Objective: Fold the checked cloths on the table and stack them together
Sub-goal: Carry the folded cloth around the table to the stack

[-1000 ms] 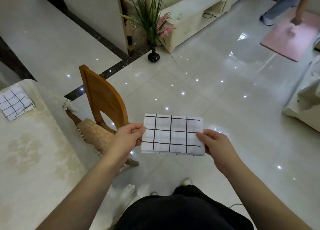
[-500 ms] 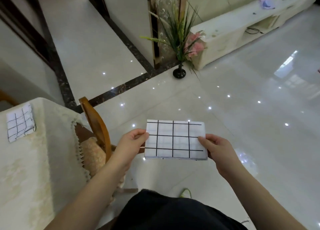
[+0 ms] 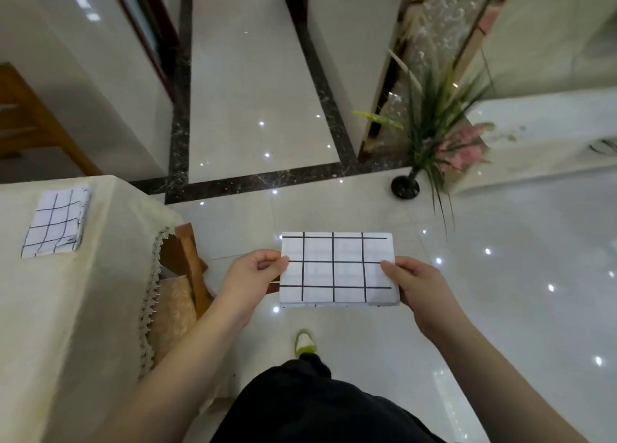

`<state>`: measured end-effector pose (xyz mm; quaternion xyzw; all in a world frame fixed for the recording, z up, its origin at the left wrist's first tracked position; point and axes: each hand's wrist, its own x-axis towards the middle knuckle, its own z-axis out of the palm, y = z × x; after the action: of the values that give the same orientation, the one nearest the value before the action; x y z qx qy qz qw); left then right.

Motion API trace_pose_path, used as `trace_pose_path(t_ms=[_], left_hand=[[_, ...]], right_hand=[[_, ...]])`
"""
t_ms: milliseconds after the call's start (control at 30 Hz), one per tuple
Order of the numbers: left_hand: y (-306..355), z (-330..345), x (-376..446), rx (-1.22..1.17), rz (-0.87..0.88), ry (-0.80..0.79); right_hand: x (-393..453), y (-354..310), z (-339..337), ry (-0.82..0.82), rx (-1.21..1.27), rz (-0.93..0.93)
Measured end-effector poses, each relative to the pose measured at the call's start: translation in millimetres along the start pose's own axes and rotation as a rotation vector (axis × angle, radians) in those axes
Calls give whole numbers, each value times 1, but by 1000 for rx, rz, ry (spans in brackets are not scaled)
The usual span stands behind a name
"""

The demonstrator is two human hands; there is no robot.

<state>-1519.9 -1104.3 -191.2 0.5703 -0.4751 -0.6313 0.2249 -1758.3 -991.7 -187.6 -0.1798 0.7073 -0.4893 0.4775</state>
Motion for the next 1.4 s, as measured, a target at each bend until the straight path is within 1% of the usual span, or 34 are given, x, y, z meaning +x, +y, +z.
trace_pose_path(t_ms=[133, 267, 400, 600, 767, 833, 1000, 1133, 1400], left_hand=[[25, -13, 44, -49, -10, 36], [60, -21, 82, -32, 14, 134], [86, -25, 119, -148, 5, 202], [113, -29, 180, -238, -74, 383], [134, -44, 219, -402, -128, 539], [137, -54, 226, -457, -120, 581], [132, -88, 227, -580, -79, 688], [119, -126, 225, -700, -66, 824], [70, -216, 207, -856, -79, 1047]], right_hand=[[54, -41, 23, -59, -70, -14], [105, -84, 46, -118, -120, -46], [160, -116, 68, -178, -142, -45], [257, -159, 108, -356, -208, -47], [323, -201, 156, -511, -295, -58], [340, -213, 179, -578, -343, -62], [363, -234, 248, -751, -442, -58], [367, -235, 319, -865, -521, -62], [334, -213, 469, -1060, -736, -134]])
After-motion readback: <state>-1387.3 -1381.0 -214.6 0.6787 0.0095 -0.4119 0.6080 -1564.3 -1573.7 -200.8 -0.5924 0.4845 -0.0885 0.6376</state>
